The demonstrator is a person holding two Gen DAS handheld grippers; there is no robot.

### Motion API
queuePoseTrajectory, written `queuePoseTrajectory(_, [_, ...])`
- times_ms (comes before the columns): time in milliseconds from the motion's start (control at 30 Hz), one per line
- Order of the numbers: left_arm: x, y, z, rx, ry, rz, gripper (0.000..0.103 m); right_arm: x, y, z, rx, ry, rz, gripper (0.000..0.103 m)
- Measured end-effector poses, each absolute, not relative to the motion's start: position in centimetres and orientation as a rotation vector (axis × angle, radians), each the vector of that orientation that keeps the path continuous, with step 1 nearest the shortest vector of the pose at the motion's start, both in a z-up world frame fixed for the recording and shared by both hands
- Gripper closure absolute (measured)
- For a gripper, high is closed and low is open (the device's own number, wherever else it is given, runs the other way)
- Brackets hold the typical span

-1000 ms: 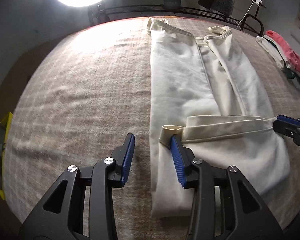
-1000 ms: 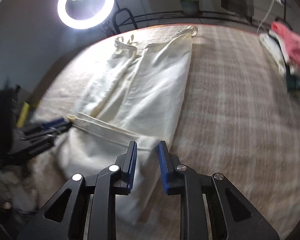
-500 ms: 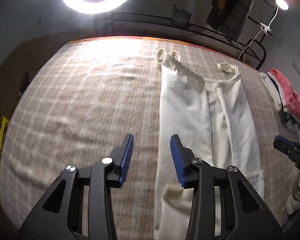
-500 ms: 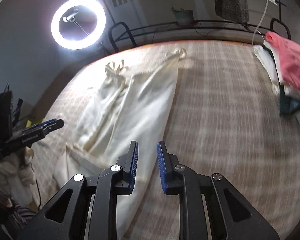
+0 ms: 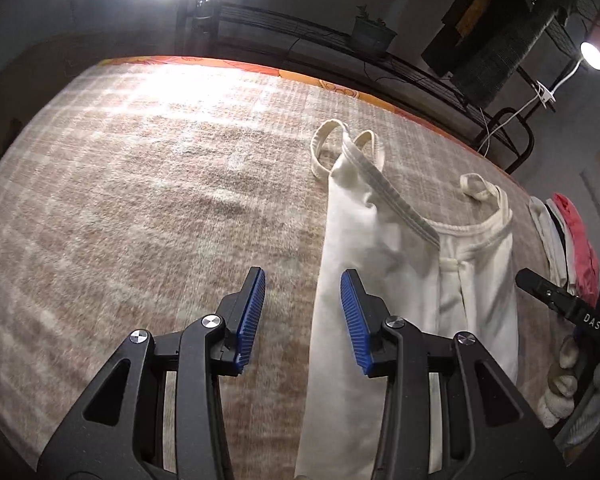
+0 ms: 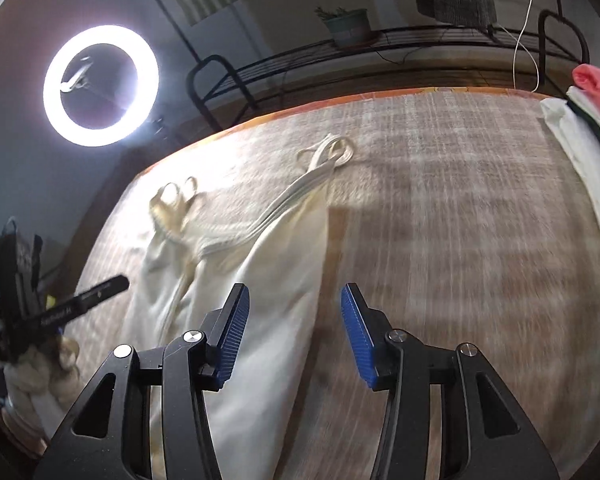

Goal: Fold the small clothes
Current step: 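Move the left tool to the camisole straps and grasp them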

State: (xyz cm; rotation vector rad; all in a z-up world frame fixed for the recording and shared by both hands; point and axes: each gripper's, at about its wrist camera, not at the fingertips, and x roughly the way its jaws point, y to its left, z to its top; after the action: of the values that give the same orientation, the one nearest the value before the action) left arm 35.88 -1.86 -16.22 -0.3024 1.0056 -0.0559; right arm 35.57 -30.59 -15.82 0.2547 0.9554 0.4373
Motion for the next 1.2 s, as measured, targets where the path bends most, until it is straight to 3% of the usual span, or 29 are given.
queuePoseTrajectory(167, [38.0,-1.4,-16.9,-0.339,0.996,-0.06,0.063,37.4,-30.4,-16.7,0.288,0.948,0.444,0.056])
queuePoseTrajectory(233, [38.7,-1.6,-17.1,-0.328,0.993,-0.074,0.063,37.9,-30.2,-16.9,0.3,0.952,0.471,0.07])
queuePoseTrajectory(267, [39.0,-1.8,-17.1,-0.308,0.988,-0.076,0.063,38.1,-30.1,-17.1,0.291,0.963,0.472,0.09])
queuePoseTrajectory(333, [39.5,-2.2,-17.4,-0.252,0.981,-0.048,0.063,38.3,-30.1,-17.3,0.269,0.964,0.452,0.094])
queuePoseTrajectory(500, [40.5,-3.1,-17.5,-0.179,0.957,-0.034,0.063,38.5,-29.9,-17.2,0.233,0.967,0.461,0.095])
queuePoseTrajectory(633, [40.9,-1.7,-17.1,-0.303,0.947,-0.098,0.063,38.7,-30.0,-16.6,0.221,0.967,0.479,0.094])
queuePoseTrajectory(733, [41.2,-0.3,-16.8,-0.422,0.944,-0.158,0.063,39.0,-31.0,-16.2,0.281,0.955,0.513,0.084])
queuePoseTrajectory(800, [41.6,0.1,-16.7,-0.488,0.95,-0.205,0.055,39.6,-31.8,-16.3,0.352,0.953,0.536,0.074])
queuePoseTrajectory(1133, [43.8,-3.1,-17.7,-0.434,0.97,-0.18,0.054,42.8,-31.6,-17.8,0.434,0.953,0.513,0.074])
queuePoseTrajectory(1167, [44.0,-3.4,-17.8,-0.429,0.97,-0.168,0.06,43.0,-31.5,-17.9,0.43,0.954,0.508,0.081])
queuePoseTrajectory(1200, [44.2,-3.5,-17.9,-0.419,0.97,-0.147,0.079,43.3,-31.3,-18.0,0.425,0.965,0.498,0.088])
